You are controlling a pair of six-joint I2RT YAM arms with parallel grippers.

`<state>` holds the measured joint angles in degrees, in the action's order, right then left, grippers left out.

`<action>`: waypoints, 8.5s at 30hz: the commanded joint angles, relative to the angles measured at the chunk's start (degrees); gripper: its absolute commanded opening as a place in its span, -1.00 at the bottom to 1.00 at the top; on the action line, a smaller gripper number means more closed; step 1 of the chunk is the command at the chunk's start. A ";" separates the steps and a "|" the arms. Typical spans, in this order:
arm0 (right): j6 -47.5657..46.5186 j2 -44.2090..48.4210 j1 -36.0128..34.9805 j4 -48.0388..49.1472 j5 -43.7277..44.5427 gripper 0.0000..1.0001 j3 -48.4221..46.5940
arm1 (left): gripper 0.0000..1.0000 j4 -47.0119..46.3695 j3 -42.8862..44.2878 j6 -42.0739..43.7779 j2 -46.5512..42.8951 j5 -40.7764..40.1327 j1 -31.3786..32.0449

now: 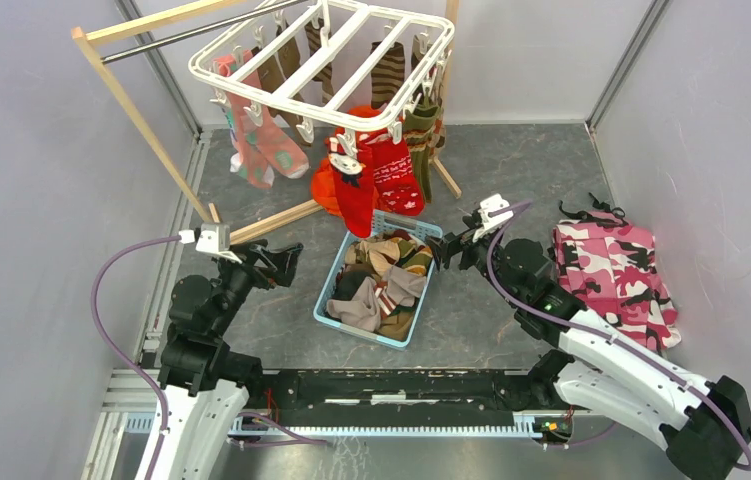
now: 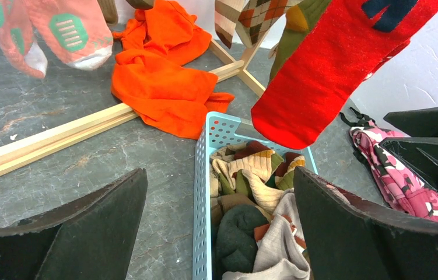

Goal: Clip the socks to the hanger
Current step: Pick up the sock from the bin.

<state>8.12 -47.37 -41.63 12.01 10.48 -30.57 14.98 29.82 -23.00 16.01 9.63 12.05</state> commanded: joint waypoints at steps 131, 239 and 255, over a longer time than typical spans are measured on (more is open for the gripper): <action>-3.46 -6.34 -10.75 2.74 -15.46 -0.98 -11.80 | 0.58 -74.14 -24.47 -26.41 37.79 9.26 20.49; -18.58 -14.98 -10.84 0.34 -47.85 -1.00 -19.55 | 0.18 -13.97 1.32 9.26 9.33 -7.92 23.72; -10.53 -11.43 -5.03 6.40 -39.94 -0.99 -18.63 | 0.89 -49.00 -5.33 -1.17 12.95 8.90 10.69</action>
<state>-5.98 -60.62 -48.51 13.74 -31.29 -48.82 -12.40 27.20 -16.91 25.71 9.37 27.59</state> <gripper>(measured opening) 0.014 0.937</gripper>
